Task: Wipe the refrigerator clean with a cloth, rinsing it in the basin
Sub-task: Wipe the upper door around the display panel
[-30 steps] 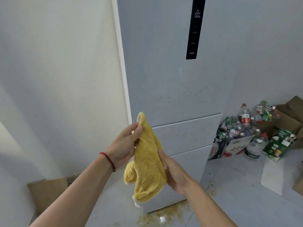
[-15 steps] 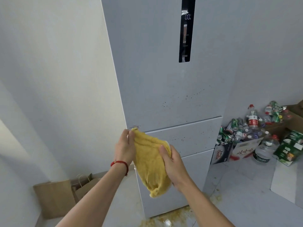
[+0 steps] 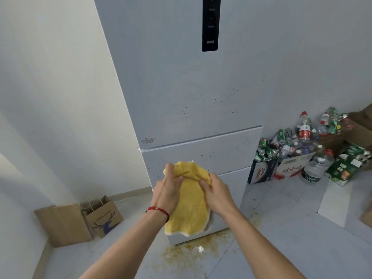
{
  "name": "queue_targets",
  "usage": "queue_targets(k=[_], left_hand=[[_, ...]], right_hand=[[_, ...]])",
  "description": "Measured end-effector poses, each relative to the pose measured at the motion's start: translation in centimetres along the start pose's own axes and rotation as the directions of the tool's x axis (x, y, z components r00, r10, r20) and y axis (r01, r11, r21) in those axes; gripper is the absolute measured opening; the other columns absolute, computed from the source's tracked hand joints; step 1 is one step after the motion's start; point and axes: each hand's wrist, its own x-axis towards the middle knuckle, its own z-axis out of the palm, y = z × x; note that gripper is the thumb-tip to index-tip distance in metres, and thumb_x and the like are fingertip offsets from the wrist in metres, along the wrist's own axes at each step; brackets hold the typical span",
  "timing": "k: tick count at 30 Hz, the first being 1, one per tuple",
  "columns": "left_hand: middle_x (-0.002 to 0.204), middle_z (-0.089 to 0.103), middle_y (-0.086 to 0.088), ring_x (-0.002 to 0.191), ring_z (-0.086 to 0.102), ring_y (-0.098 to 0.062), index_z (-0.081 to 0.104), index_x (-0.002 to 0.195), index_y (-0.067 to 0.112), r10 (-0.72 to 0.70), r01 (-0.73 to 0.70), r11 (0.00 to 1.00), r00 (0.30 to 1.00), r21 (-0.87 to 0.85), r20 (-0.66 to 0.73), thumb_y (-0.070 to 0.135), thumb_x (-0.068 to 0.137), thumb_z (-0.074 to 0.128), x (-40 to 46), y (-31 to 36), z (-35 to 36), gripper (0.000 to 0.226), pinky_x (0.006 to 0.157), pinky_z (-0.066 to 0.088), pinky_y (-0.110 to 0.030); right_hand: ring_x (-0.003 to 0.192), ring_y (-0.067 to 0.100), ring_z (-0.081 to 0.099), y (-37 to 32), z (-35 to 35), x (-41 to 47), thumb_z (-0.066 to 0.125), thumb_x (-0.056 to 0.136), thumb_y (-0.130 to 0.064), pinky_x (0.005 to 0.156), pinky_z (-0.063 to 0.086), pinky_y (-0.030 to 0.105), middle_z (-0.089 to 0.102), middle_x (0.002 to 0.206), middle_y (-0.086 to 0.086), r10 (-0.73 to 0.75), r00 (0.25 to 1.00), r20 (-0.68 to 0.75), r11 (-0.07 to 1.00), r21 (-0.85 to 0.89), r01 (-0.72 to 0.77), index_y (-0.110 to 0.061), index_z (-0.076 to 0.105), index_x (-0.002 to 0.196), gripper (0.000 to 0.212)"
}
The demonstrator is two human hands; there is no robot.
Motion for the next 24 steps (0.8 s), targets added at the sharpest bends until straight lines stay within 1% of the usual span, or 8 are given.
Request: queue_targets(k=[3, 5, 7, 10, 14, 18, 22, 24], left_hand=[[0.100, 0.062, -0.007, 0.088, 0.063, -0.028, 0.036, 0.116, 0.021, -0.169, 0.170, 0.985, 0.984, -0.019, 0.049, 0.050, 0.104, 0.044, 0.2, 0.4, 0.1, 0.032, 0.079, 0.056, -0.046], [0.109, 0.063, -0.005, 0.095, 0.066, -0.026, 0.043, 0.119, 0.021, -0.301, 0.321, 0.929, 0.945, -0.183, 0.129, 0.053, 0.100, 0.054, 0.3, 0.3, 0.1, 0.039, 0.086, 0.058, -0.049], [0.112, 0.067, -0.007, 0.098, 0.071, -0.028, 0.048, 0.119, 0.024, -0.378, 0.428, 0.794, 0.904, -0.431, 0.202, 0.043, 0.095, 0.069, 0.1, 0.2, 0.2, 0.038, 0.086, 0.061, -0.052], [0.114, 0.071, -0.011, 0.096, 0.073, -0.035, 0.044, 0.125, 0.030, -0.347, 0.430, 0.723, 0.903, -0.541, 0.254, 0.022, 0.087, 0.081, -0.3, -0.7, 0.0, 0.055, 0.071, 0.059, -0.046], [0.111, 0.070, -0.014, 0.102, 0.071, -0.037, 0.060, 0.120, 0.037, -0.155, 0.247, 0.796, 0.966, -0.553, 0.209, 0.012, 0.084, 0.083, -1.2, -1.4, -0.4, 0.049, 0.081, 0.062, -0.043], [0.109, 0.073, 0.006, 0.103, 0.066, -0.003, 0.077, 0.110, 0.034, -0.039, 0.087, 0.939, 0.988, -0.332, 0.149, 0.023, 0.087, 0.081, -0.9, -0.4, -1.5, 0.026, 0.084, 0.051, -0.017], [0.107, 0.072, 0.007, 0.098, 0.067, -0.011, 0.075, 0.116, 0.025, 0.065, -0.069, 0.989, 0.997, 0.130, 0.037, 0.014, 0.092, 0.071, 0.7, 1.8, -1.5, 0.027, 0.089, 0.049, -0.022], [0.105, 0.065, 0.003, 0.100, 0.059, -0.015, 0.073, 0.104, 0.023, 0.129, -0.117, 0.969, 0.991, 0.219, -0.041, 0.015, 0.094, 0.066, 1.5, 3.4, -1.6, 0.014, 0.086, 0.044, -0.025]], right_hand=[[0.097, 0.017, 0.073, 0.1, -0.6, 0.3, 0.062, 0.104, -0.037, 0.088, 0.061, 0.042, 0.075, 0.104, 0.000, 0.117, 0.993, 0.006, 0.934, 0.339, -0.112, -0.020, 0.067, 0.111, 0.019], [0.096, 0.019, 0.077, 0.4, -1.3, 0.1, 0.072, 0.099, -0.031, 0.083, 0.063, 0.037, 0.078, 0.106, 0.004, 0.212, 0.972, 0.099, 0.820, 0.523, -0.232, -0.014, 0.068, 0.117, 0.026], [0.093, 0.020, 0.078, 1.0, -1.5, -0.4, 0.078, 0.094, -0.022, 0.078, 0.063, 0.034, 0.079, 0.107, 0.006, 0.232, 0.959, 0.165, 0.747, 0.602, -0.284, -0.012, 0.064, 0.122, 0.033], [0.083, 0.020, 0.078, 1.9, -2.2, -0.9, 0.081, 0.090, -0.013, 0.071, 0.062, 0.035, 0.077, 0.104, 0.010, 0.223, 0.959, 0.175, 0.736, 0.615, -0.284, -0.028, 0.051, 0.125, 0.048], [0.089, 0.023, 0.075, 2.5, -3.5, -0.6, 0.080, 0.090, -0.010, 0.082, 0.063, 0.035, 0.078, 0.099, 0.013, 0.021, 0.983, 0.183, 0.886, 0.452, -0.103, -0.030, 0.060, 0.127, 0.047], [0.106, 0.011, 0.068, 1.4, -5.5, 0.4, 0.083, 0.087, -0.016, 0.088, 0.056, 0.023, 0.070, 0.116, -0.008, -0.081, 0.978, 0.194, 0.993, 0.095, 0.064, -0.024, 0.070, 0.126, 0.042], [0.094, 0.010, 0.055, -0.7, -7.6, 1.8, 0.074, 0.096, -0.032, 0.076, 0.041, 0.020, 0.057, 0.107, -0.008, -0.153, 0.965, 0.213, 0.927, -0.306, 0.215, -0.026, 0.074, 0.104, 0.010], [0.097, 0.011, 0.053, -1.6, -9.0, 2.6, 0.069, 0.098, -0.039, 0.082, 0.043, 0.031, 0.053, 0.108, -0.005, -0.166, 0.952, 0.256, 0.917, -0.315, 0.245, -0.017, 0.072, 0.097, 0.022]])
